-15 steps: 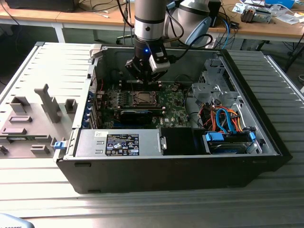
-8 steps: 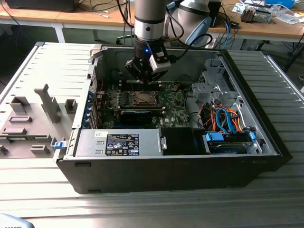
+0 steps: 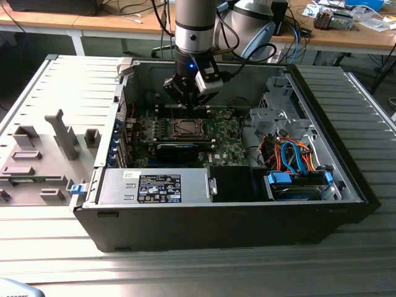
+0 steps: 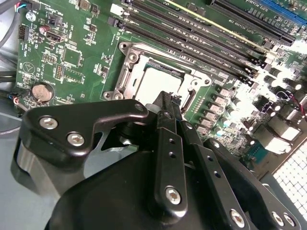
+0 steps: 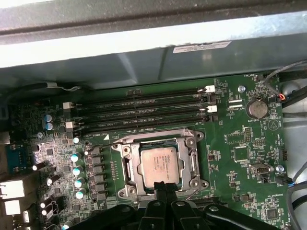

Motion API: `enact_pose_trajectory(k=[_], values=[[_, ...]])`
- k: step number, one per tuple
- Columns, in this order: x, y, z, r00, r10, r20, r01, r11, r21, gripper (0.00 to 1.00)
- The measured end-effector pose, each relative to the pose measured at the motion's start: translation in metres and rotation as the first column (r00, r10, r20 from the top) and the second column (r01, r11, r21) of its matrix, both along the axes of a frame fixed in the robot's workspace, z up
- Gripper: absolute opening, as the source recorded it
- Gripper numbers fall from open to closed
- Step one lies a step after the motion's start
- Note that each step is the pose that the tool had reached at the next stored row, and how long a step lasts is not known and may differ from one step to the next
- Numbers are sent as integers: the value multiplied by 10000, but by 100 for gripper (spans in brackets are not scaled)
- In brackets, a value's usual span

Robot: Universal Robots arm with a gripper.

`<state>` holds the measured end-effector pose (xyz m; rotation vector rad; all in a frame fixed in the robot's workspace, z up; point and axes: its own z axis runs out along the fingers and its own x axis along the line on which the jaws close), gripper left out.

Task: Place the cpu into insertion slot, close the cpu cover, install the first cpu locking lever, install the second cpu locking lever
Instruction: 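Install the first cpu locking lever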

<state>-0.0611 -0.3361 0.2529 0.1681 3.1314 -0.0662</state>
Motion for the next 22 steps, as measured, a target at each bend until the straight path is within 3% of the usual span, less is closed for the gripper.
enact_pose_trajectory(k=[22], values=[[0,0,0,9988,499,0,-499,9988,0,11]])
